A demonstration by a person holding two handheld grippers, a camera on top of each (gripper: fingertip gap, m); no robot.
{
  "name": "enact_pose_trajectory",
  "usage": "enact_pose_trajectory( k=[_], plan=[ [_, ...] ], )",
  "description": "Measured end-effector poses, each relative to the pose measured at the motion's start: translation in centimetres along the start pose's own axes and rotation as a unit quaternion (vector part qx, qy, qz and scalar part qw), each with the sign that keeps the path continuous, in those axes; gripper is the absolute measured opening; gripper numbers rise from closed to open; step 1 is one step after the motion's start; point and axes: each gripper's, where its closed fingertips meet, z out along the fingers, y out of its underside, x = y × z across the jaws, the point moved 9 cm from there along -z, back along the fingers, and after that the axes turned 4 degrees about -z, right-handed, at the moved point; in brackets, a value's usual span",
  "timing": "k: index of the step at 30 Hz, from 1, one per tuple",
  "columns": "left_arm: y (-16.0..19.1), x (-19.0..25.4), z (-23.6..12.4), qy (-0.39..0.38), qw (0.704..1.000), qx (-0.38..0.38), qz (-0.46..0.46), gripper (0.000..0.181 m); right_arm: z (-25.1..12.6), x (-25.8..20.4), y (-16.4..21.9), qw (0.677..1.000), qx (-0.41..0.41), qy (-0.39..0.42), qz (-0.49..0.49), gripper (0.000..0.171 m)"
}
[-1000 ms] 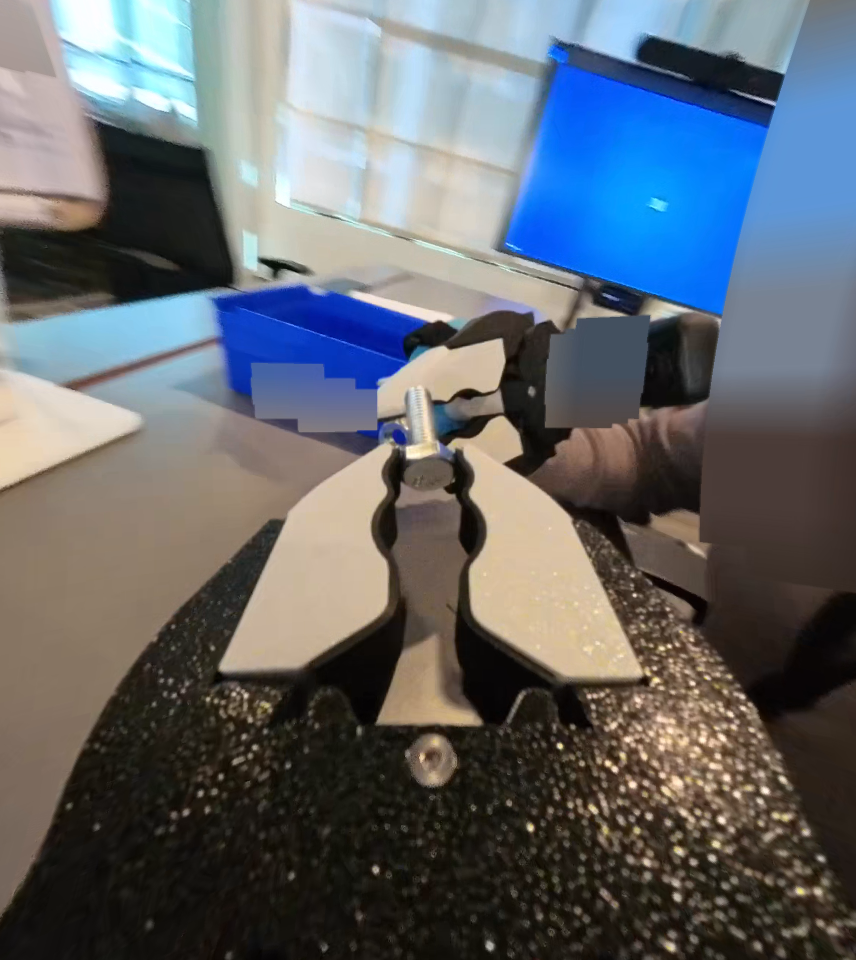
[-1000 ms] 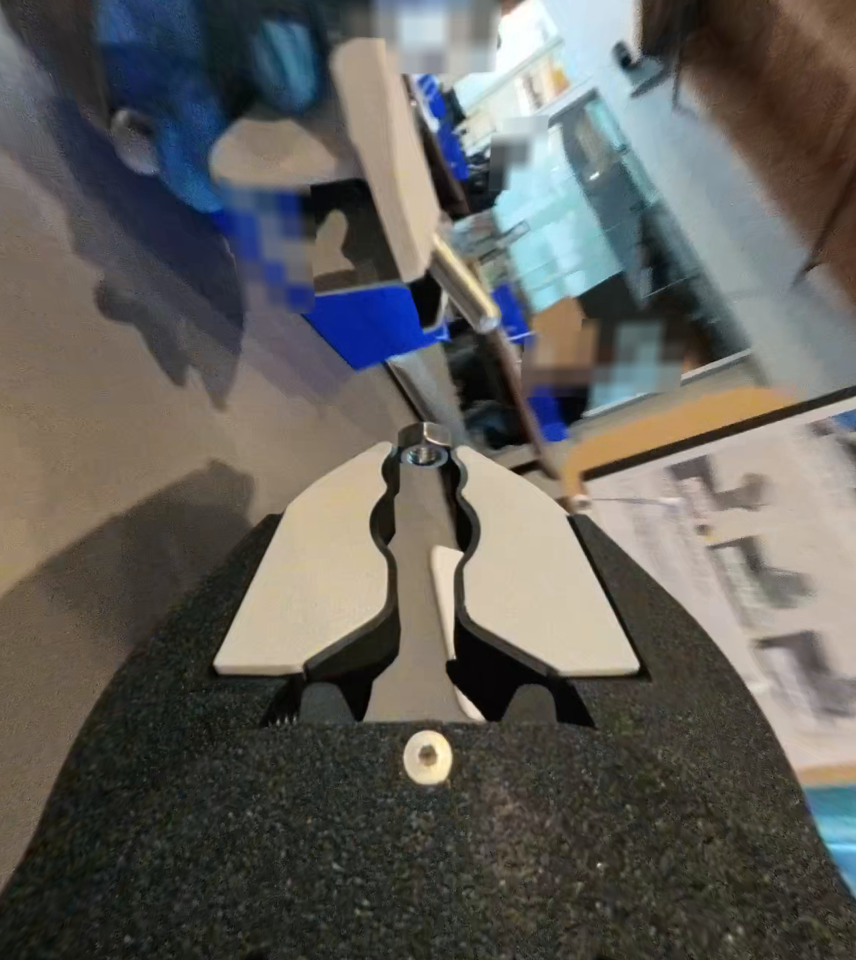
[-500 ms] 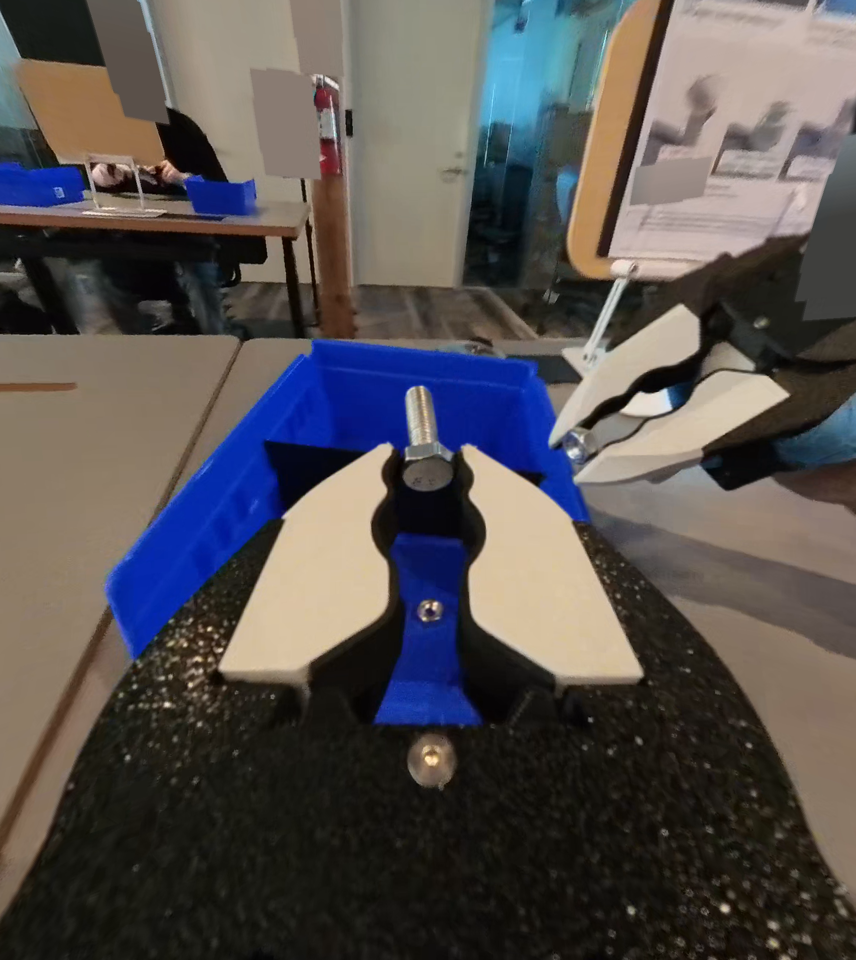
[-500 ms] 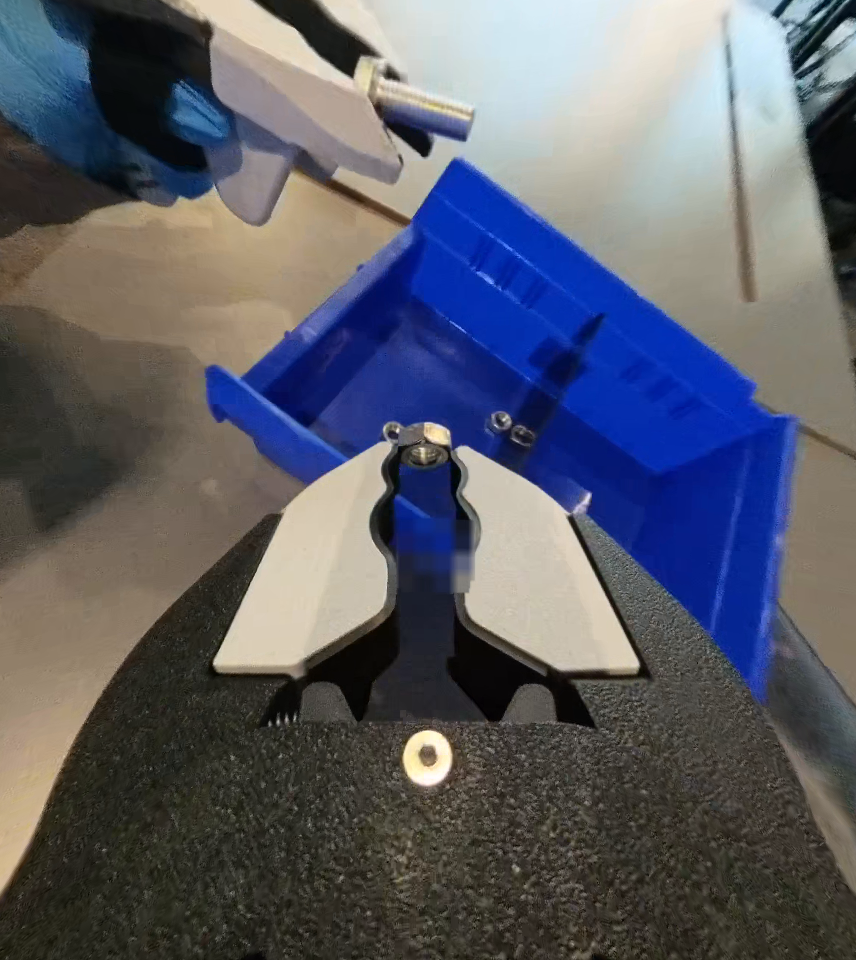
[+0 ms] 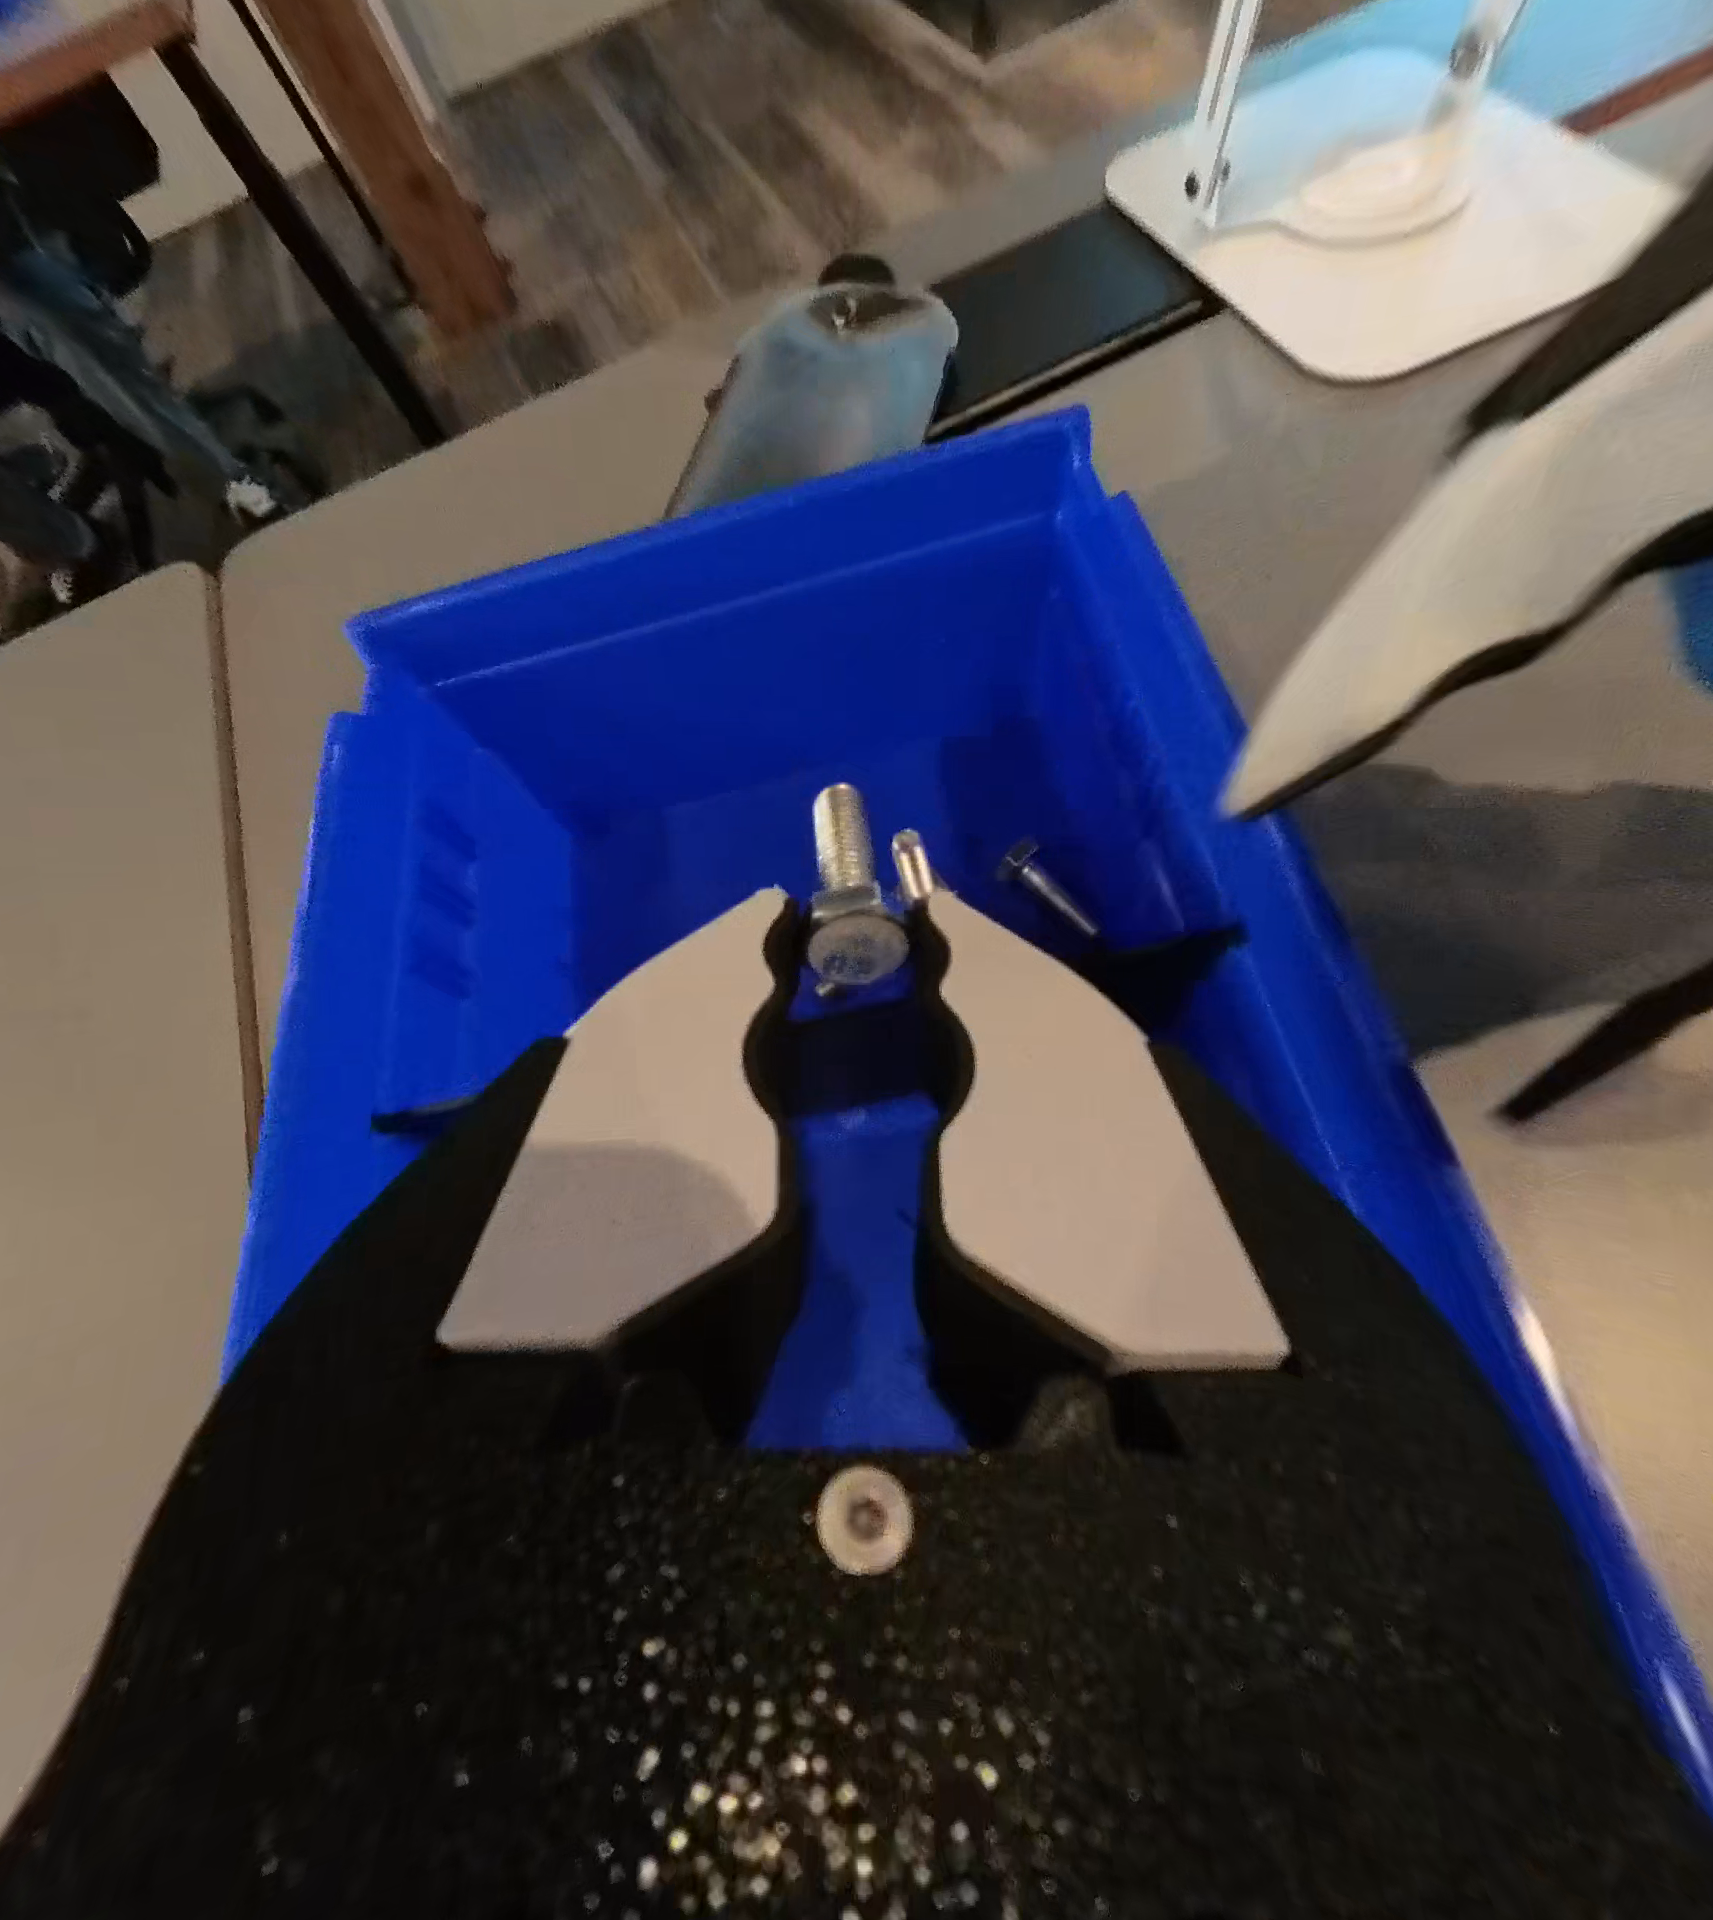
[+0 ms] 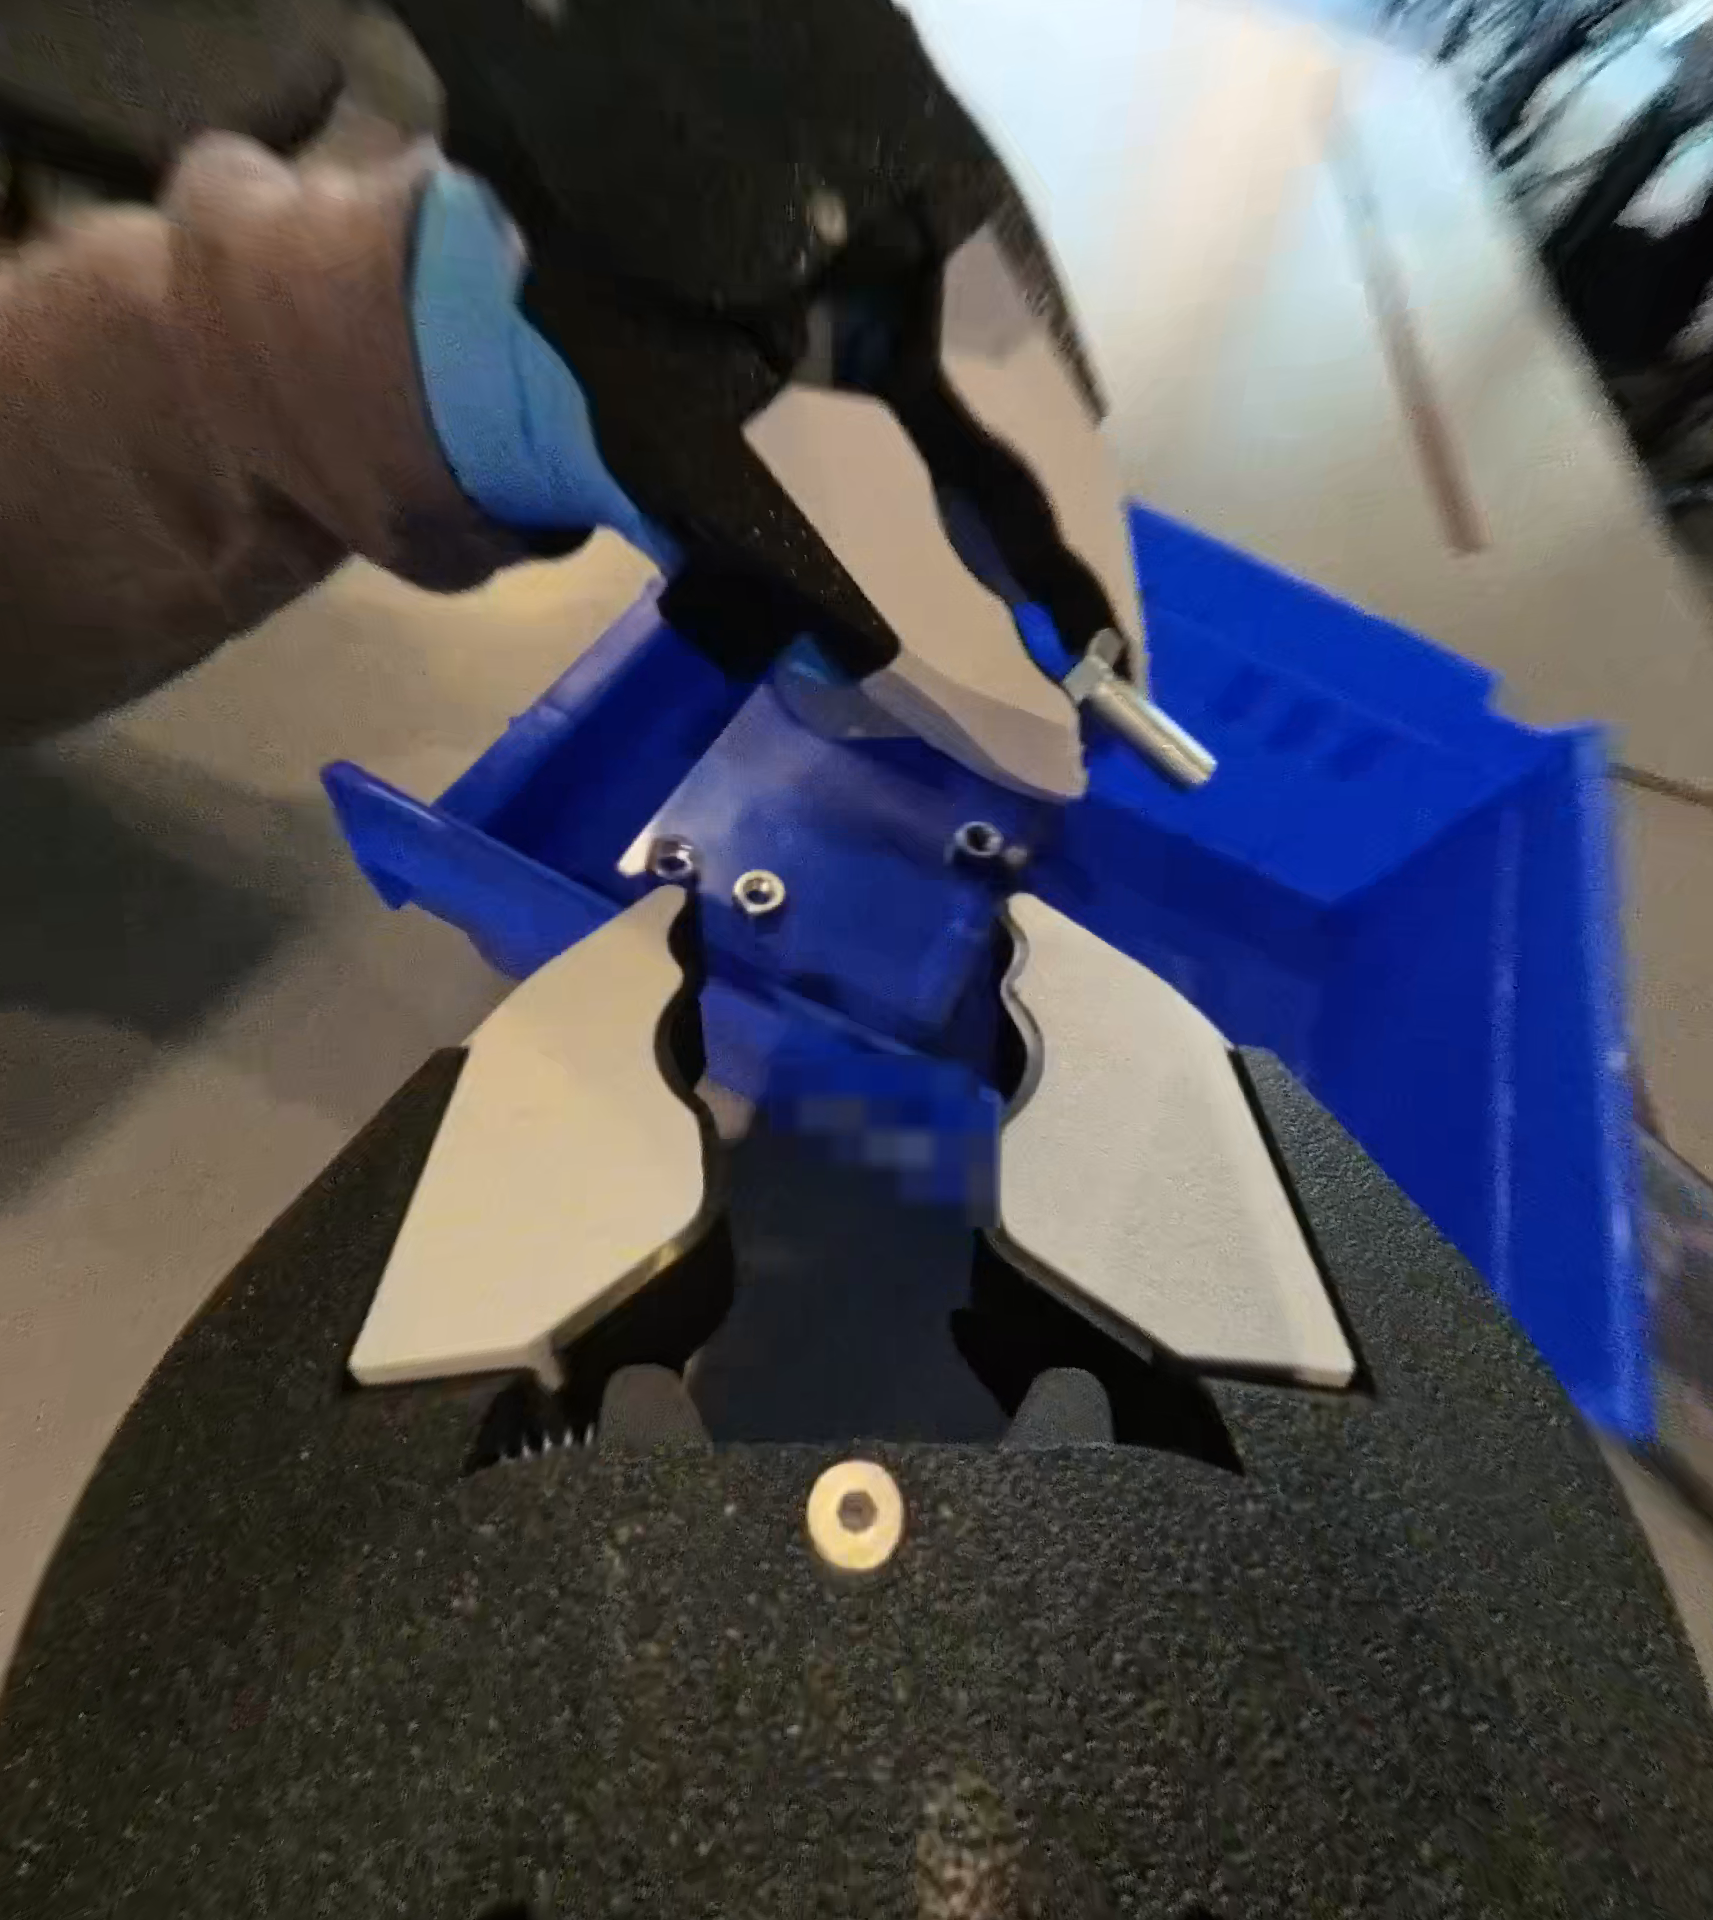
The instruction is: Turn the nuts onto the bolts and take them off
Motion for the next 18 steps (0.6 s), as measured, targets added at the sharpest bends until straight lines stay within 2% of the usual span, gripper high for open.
enact_pose_trajectory(
  k=[4,7,12,18],
  plan=[
    [-0.5,0.7,3.0,0.01,0.997,-0.072,0.022,0.02,-5.0,-2.1,4.8,0.982,0.132,0.124,0.058,0.039],
    [-0.5,1.3,4.6,0.008,0.993,-0.111,0.044,0.021,-7.2,-4.0,8.4,0.963,0.165,0.202,0.068,0.035],
    [-1.0,2.0,5.1,-0.001,0.993,-0.111,0.048,0.025,-8.6,-4.6,9.9,0.953,0.164,0.248,0.059,0.035],
    [-1.8,1.7,3.5,-0.015,0.997,-0.071,0.017,0.038,-9.0,-4.1,10.3,0.948,0.181,0.245,0.093,0.038]
  ],
)
